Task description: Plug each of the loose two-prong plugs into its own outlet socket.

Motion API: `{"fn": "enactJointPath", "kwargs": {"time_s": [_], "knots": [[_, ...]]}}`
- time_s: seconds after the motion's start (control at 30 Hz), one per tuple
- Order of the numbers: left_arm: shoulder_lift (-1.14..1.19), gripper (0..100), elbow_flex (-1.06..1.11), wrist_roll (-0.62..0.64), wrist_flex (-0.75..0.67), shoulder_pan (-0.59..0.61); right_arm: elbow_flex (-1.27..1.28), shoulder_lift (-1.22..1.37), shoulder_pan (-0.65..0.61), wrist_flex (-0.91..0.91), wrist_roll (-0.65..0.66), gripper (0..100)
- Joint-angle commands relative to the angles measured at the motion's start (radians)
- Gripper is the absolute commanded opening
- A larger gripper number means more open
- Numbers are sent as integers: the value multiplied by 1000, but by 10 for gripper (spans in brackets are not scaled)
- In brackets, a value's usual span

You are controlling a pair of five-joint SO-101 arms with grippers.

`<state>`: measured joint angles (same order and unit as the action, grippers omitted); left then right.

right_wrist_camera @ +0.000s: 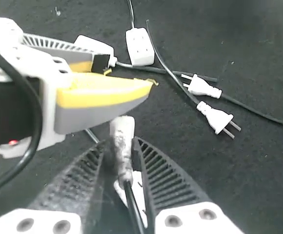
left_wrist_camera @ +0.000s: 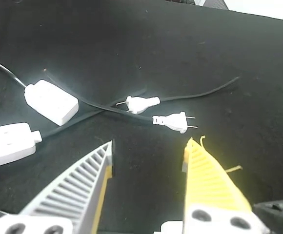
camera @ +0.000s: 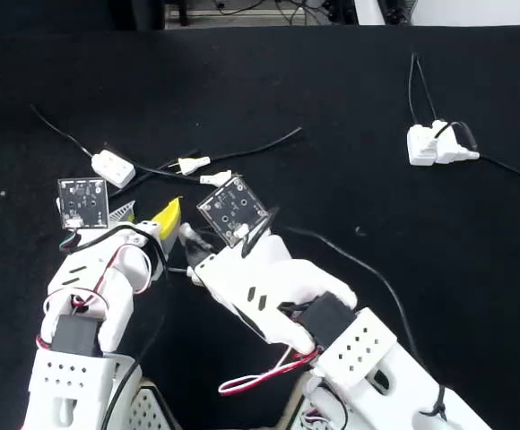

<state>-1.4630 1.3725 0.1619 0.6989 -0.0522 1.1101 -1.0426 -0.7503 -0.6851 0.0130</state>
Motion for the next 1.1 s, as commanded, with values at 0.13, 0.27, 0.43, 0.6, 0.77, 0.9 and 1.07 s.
{"fn": "enactJointPath", "kwargs": {"time_s": [0.13, 0.27, 0.43, 0.6, 0.77, 0.9, 1.07], "knots": [[3, 234, -1, -12, 2, -13, -21, -50, -12, 8, -12, 11], [3, 234, -1, -12, 2, -7, -8, -50, -8, 2, -9, 11], [-5, 234, 36, -14, 3, 39, 54, -50, 72, 0, 84, 11], [-6, 234, 59, -35, 3, 91, 30, -30, 103, -204, 199, 72], [-6, 234, 62, -63, 3, 96, 58, 105, -21, -304, 453, 143], [-6, 234, 53, -55, 3, 182, 47, 239, -83, -244, 543, 129], [-5, 234, 15, 78, 2, 367, -39, 455, -112, -213, 598, 123]]}}
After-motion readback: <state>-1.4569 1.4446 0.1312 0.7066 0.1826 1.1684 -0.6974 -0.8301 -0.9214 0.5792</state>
